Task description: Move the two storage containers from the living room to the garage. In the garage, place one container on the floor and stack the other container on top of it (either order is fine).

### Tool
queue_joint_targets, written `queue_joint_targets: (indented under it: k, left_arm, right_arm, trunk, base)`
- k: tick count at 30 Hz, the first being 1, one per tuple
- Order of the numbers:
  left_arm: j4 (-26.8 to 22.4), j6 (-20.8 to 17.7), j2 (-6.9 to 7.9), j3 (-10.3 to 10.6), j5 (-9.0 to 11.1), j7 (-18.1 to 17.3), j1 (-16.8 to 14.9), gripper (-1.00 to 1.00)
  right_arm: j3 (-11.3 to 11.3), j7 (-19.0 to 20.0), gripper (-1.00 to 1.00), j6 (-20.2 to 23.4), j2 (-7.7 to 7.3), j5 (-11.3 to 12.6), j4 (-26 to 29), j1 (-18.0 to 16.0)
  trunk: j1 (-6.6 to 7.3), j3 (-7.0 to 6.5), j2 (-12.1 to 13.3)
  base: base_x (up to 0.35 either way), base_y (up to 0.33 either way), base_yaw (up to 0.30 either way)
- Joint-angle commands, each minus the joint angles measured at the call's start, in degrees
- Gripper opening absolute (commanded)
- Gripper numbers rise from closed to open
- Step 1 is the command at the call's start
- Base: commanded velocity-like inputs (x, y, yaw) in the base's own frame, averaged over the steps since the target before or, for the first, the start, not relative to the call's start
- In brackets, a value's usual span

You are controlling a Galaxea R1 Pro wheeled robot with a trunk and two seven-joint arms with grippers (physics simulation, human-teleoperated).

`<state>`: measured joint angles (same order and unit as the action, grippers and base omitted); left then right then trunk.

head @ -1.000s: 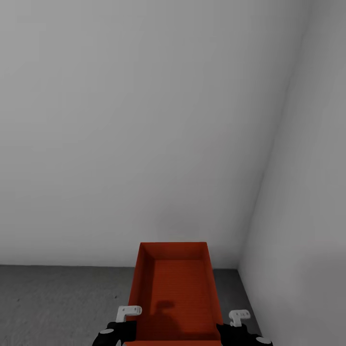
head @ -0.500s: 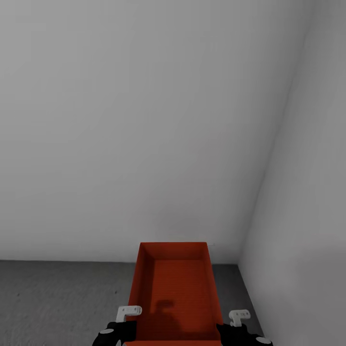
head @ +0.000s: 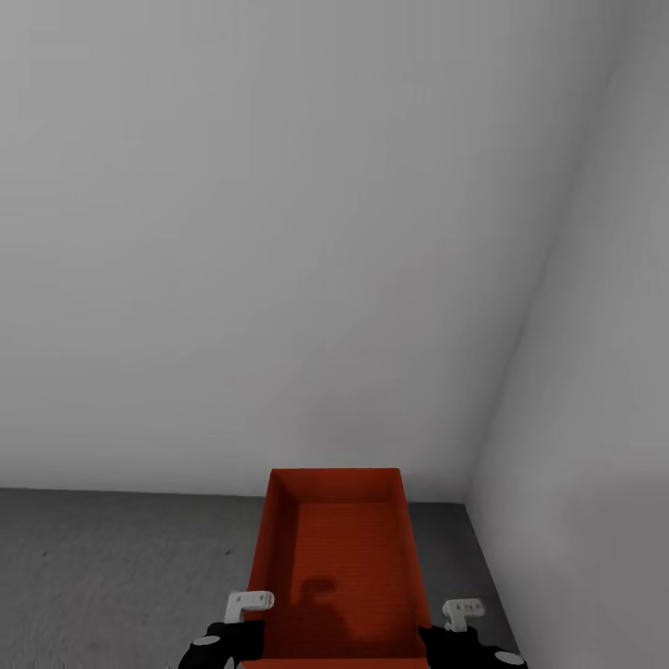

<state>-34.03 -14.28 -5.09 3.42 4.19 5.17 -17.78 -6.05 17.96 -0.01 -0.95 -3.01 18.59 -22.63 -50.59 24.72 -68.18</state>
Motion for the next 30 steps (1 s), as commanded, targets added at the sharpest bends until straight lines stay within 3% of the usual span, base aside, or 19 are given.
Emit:
queue_joint_targets:
  k: [1, 22, 30]
  left_arm:
    - [-2.1, -0.4, -1.18, -0.3, -0.4, 0.5, -0.1, -1.00]
    - [-2.1, -0.4, -1.23, -0.3, -0.4, 0.5, -0.1, -1.00]
    - [-2.1, -0.4, -1.28, -0.3, -0.4, 0.5, -0.1, -1.00]
  right_arm:
    - [1.8, 0.4, -1.00, 0.0, 0.51, -0.5, 0.0, 0.0]
    - [1.7, 0.4, -1.00, 0.0, 0.51, -0.5, 0.0, 0.0]
    - [1.6, 0.5, -1.00, 0.0, 0.51, -0.4, 0.0, 0.0]
  trunk:
    - [-0.23, 0.35, -0.5]
    - [-4.84, 6.03, -8.9]
    - [-4.84, 6.26, -8.9]
  base:
    - [0.000, 0.000, 0.113]
    - [0.000, 0.000, 0.115]
    - [0.000, 0.000, 0.034]
